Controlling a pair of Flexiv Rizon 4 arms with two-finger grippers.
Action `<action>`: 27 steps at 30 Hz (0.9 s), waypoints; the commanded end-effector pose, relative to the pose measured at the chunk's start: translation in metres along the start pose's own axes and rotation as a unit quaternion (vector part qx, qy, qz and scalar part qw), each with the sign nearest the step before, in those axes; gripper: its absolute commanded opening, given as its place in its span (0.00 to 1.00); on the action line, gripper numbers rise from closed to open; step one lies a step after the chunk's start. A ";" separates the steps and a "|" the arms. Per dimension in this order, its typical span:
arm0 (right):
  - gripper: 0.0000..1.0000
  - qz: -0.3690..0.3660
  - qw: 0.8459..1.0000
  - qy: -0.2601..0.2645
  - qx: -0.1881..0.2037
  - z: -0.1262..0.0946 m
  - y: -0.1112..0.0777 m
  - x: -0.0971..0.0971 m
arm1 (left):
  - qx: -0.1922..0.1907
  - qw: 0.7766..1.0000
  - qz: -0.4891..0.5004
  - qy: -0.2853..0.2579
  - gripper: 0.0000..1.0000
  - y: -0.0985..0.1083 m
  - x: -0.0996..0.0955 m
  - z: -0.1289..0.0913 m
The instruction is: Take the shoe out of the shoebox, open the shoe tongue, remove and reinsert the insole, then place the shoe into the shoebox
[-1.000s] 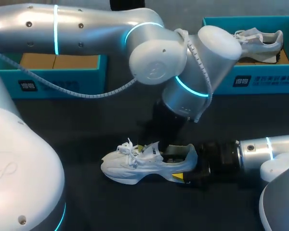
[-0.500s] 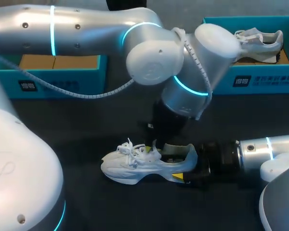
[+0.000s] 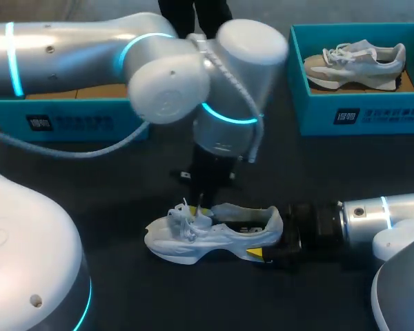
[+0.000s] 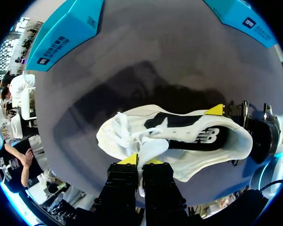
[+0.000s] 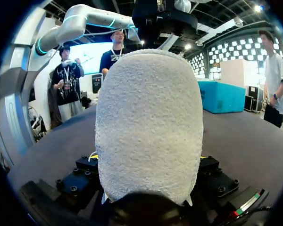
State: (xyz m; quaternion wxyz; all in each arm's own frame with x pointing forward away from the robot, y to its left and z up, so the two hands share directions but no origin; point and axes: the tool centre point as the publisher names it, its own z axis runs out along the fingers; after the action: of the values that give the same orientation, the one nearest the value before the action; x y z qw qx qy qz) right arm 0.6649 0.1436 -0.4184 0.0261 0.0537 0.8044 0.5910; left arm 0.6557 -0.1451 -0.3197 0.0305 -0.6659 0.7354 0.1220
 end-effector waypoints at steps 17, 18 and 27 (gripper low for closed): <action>0.00 0.000 1.000 -0.001 0.001 0.001 0.000 0.000 | -0.018 0.939 0.084 0.334 0.00 -0.008 -0.064 0.031; 0.00 0.000 1.000 -0.001 0.001 0.001 0.000 0.000 | -0.020 0.939 0.084 0.333 0.00 -0.008 -0.065 0.033; 0.00 0.000 1.000 -0.001 0.001 0.001 0.000 0.000 | -0.040 0.943 0.087 0.318 0.00 -0.007 -0.065 0.051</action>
State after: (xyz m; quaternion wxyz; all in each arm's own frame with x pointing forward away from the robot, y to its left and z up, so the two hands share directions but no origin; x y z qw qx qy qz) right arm 0.6649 0.1447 -0.4174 0.0264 0.0535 0.8043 0.5912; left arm 0.6642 -0.0773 -0.3508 -0.1635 -0.6077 0.7771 -0.0025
